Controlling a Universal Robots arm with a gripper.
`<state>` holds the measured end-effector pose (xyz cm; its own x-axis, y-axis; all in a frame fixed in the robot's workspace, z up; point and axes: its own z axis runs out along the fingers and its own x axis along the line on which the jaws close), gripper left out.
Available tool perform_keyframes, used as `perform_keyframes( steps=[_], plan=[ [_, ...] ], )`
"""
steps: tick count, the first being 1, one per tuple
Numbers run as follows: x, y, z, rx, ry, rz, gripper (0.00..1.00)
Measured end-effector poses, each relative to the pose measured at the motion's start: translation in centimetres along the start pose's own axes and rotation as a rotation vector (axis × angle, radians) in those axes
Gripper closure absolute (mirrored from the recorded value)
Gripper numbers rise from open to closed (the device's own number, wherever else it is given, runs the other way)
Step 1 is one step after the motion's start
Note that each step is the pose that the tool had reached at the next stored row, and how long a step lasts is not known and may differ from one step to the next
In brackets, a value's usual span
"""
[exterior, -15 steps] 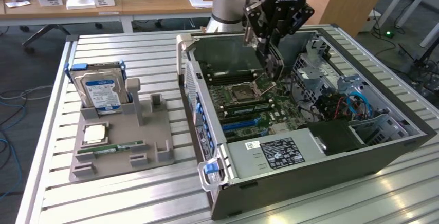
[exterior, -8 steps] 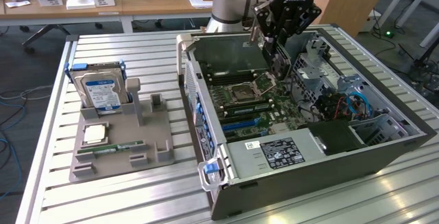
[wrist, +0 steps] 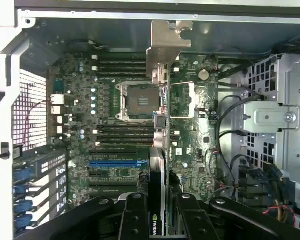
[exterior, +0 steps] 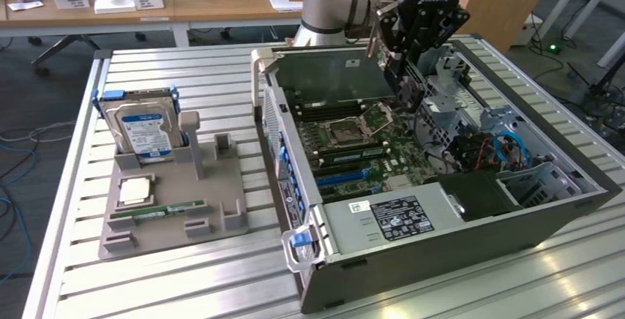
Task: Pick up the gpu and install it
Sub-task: 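Pick up the gpu and move the gpu toward the slot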
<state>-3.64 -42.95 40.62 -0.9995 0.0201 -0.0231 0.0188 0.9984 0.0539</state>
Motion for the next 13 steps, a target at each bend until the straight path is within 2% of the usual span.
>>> perform_keyframes(
  steps=[13],
  plan=[
    [-3.9, 0.07, 0.09, -0.0003, 0.0000, 0.000, 0.74]
  ],
)
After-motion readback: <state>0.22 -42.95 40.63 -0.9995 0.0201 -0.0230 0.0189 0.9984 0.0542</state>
